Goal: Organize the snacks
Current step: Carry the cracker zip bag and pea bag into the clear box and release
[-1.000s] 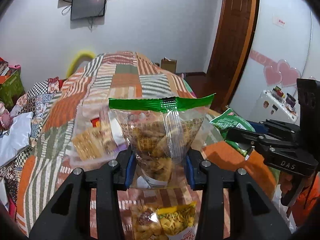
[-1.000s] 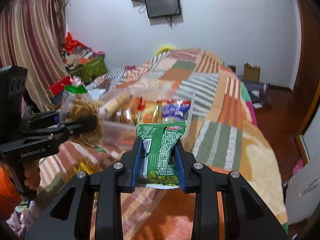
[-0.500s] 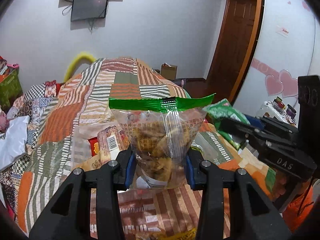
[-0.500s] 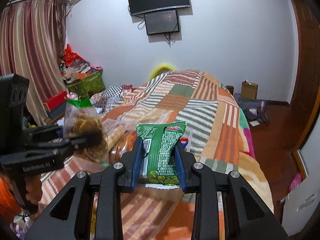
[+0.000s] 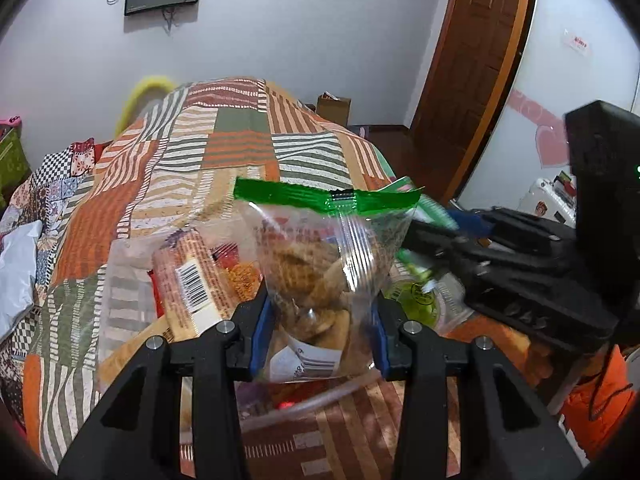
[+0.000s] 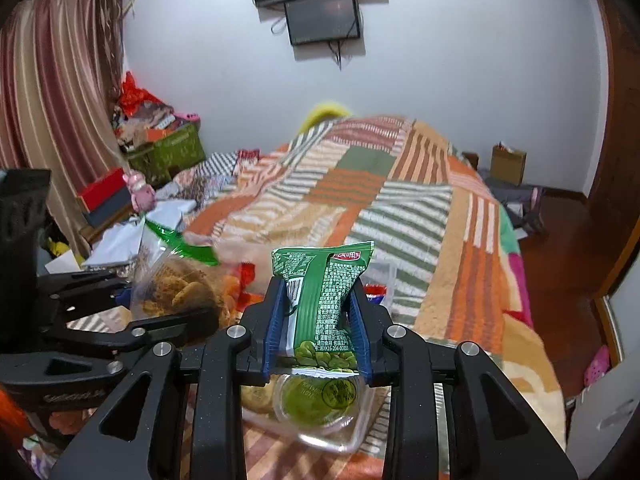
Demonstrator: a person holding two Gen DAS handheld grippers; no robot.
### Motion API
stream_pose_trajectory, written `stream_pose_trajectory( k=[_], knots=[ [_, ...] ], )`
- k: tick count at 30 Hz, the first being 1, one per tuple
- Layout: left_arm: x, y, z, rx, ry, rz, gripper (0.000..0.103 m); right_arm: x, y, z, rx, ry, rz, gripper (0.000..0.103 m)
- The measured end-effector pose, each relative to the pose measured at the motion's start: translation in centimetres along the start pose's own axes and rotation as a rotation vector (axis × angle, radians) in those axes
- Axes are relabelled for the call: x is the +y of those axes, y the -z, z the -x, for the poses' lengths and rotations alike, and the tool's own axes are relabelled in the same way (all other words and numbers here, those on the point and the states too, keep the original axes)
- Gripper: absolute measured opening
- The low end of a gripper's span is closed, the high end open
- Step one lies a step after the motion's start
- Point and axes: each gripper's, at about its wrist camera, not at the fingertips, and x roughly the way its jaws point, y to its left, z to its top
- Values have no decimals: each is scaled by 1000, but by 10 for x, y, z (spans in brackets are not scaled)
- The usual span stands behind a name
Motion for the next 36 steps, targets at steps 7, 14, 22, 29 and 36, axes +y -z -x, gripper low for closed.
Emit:
stream_pose_trajectory(
  k=[7, 14, 22, 29, 36],
  knots=[
    [3, 5, -20, 45, -13, 18, 52, -4, 9, -22, 59, 8, -6, 29],
    [8, 6, -14, 37, -26, 39, 58, -2, 9, -18, 77, 29, 1, 39],
    [5, 10, 20, -8, -37, 48, 65, 6, 6, 12, 13, 70, 28, 60],
    [4, 18, 56, -43, -65, 58, 71, 19, 5, 45, -24, 44, 37, 61],
    [7, 45, 89, -47, -117, 67, 75, 41, 19, 75, -55, 21, 62, 70]
  ],
)
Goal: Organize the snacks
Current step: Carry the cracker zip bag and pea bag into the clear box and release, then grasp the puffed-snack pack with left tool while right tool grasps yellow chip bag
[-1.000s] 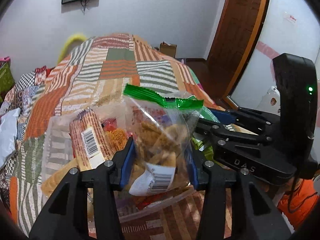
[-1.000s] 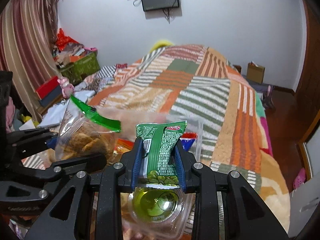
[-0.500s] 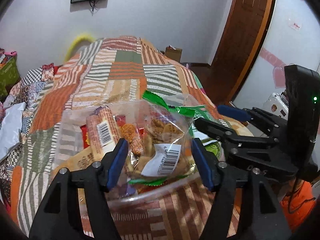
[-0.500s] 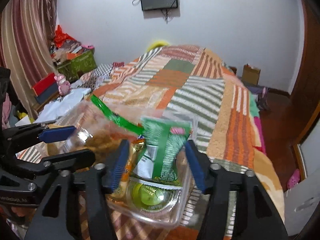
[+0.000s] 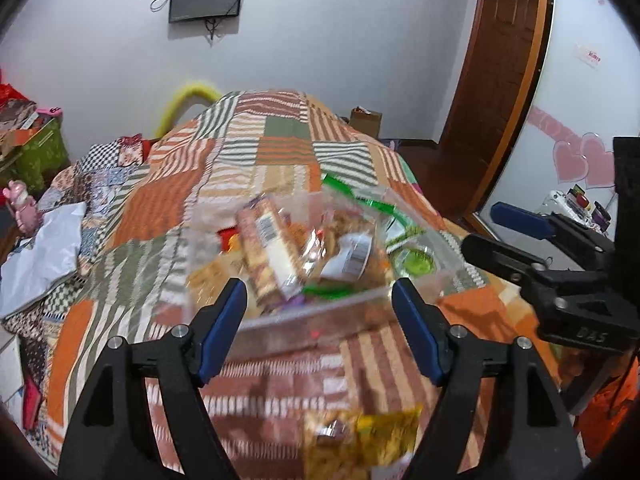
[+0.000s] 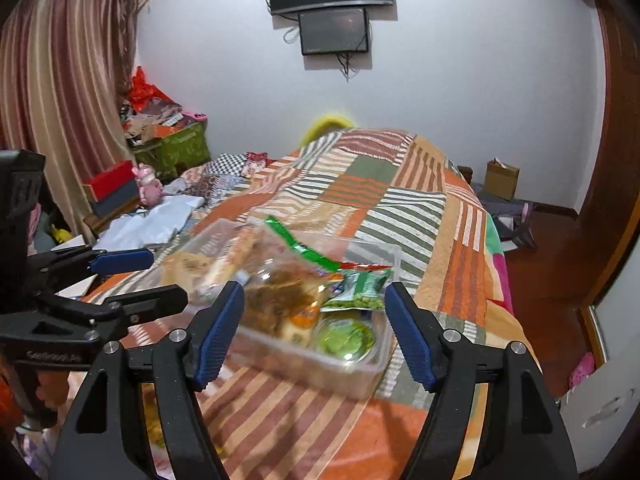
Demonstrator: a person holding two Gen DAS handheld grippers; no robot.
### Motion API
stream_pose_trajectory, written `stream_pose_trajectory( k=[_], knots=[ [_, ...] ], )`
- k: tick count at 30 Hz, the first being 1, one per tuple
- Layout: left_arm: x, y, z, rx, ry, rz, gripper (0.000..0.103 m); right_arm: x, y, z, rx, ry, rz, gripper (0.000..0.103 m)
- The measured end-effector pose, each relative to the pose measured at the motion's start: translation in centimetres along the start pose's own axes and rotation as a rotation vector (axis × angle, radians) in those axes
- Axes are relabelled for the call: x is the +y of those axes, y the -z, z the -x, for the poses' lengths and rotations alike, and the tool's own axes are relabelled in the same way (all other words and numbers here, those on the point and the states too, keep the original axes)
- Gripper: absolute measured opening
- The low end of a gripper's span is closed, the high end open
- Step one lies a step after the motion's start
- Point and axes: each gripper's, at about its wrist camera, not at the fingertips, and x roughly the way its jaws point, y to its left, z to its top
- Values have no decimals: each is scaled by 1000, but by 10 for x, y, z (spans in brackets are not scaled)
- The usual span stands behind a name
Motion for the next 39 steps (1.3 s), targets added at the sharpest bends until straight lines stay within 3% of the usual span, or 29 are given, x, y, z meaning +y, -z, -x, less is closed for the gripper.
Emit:
stream_pose_trajectory(
  k=[5, 17, 26, 30, 39],
  knots=[
    [9, 27, 14, 32, -24, 13, 76, 19, 18, 4, 30, -55, -15, 77],
    [39, 91, 37, 97, -76, 64, 76, 63, 71, -24, 182, -180, -62, 77],
    [33, 112, 43, 99, -51, 50, 76, 73, 93, -30, 232, -112, -2, 77],
    [27, 114, 40, 108, -32, 47, 76, 63, 99, -29, 247, -34, 34, 77],
    [1, 114, 20, 144, 26, 22, 76, 42, 111, -19, 276, -72, -37, 77]
  ],
)
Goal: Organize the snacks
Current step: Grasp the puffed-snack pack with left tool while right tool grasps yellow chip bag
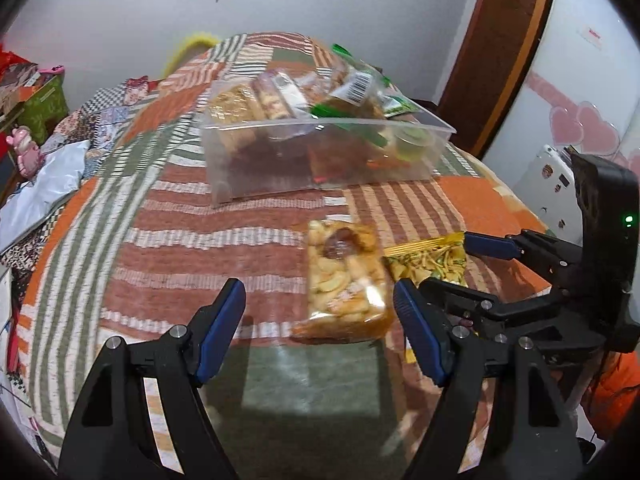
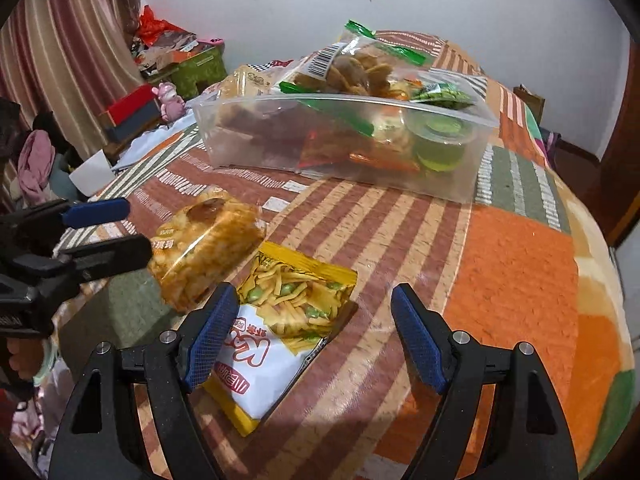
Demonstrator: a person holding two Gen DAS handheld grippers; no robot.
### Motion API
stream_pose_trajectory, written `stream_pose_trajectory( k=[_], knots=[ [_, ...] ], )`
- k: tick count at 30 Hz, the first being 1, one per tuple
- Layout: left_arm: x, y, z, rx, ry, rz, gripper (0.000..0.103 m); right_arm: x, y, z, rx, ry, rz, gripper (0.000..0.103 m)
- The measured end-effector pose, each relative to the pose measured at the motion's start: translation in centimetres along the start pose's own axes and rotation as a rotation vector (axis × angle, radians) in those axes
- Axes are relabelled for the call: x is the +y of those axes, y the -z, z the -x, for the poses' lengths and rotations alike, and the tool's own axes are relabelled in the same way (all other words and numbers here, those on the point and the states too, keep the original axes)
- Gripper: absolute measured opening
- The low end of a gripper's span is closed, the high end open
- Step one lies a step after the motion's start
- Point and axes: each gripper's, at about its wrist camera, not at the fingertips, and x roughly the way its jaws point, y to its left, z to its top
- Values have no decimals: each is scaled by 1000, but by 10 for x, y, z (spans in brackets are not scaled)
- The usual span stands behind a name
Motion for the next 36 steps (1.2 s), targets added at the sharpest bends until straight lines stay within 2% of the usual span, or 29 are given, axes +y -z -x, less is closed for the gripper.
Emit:
stream_pose_trajectory(
  k=[3, 4, 5, 9, 13, 16, 17, 21, 28, 36],
  knots=[
    [-5, -2, -7, 5, 9, -7, 76, 4, 1, 3, -2, -12, 2, 76],
    [-6, -4, -10, 8, 14, -2, 76, 4, 0, 4, -6, -3, 2, 71],
    [-5, -4, -11, 9, 21, 0, 76, 4, 0, 4, -9, 2, 0, 70],
    [-1, -6, -17, 20, 41, 17, 75, -4, 2, 1, -6, -38, -24, 70],
    [-2, -6, -26, 37, 30, 2, 64, -2, 3, 4, -7, -35, 14, 66],
    [-3, -5, -37, 59, 43, 5, 53, 1, 3, 4, 4, -62, 21, 56],
    [-4, -5, -38, 55, 35, 2, 52, 2, 3, 3, 7, -68, 18, 53],
    [-6, -4, -34, 22, 19, -10, 47, 6, 4, -1, 19, -81, -1, 52],
    [6, 9, -17, 2, -23, -6, 46, 22, 2, -6, 19, -75, 37, 53],
    [14, 8, 3, -45, -27, 20, 46, 27, 3, -3, -30, -69, 61, 39]
  ],
)
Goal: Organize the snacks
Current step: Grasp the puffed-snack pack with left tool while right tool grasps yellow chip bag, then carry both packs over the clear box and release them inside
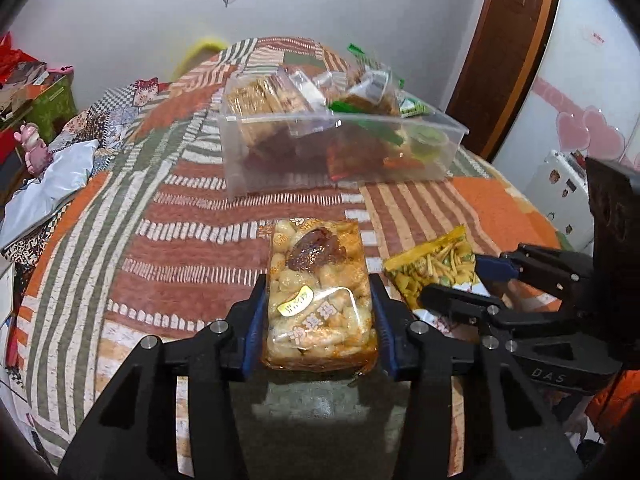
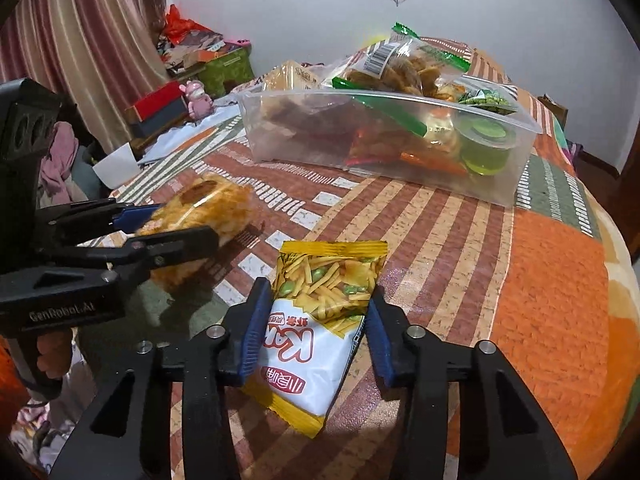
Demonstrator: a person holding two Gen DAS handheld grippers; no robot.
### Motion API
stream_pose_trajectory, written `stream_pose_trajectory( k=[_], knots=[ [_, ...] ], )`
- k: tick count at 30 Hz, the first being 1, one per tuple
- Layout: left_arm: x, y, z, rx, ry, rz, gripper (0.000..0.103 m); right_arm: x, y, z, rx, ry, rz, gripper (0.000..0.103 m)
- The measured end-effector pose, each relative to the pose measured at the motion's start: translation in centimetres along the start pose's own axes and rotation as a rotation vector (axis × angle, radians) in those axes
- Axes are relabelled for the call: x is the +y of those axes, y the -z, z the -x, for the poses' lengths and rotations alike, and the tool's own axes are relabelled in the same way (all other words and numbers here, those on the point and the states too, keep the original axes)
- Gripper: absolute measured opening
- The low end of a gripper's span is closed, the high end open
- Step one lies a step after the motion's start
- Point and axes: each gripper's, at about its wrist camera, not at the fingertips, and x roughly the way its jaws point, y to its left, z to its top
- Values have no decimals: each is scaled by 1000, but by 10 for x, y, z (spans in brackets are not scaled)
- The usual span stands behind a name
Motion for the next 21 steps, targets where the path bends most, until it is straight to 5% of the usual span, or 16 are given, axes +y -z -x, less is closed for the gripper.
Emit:
stream_pose_trajectory(
  k=[21],
  knots=[
    [0, -101, 10, -184, 40, 37, 46, -54, -79, 47, -242, 112, -50, 37]
  ],
)
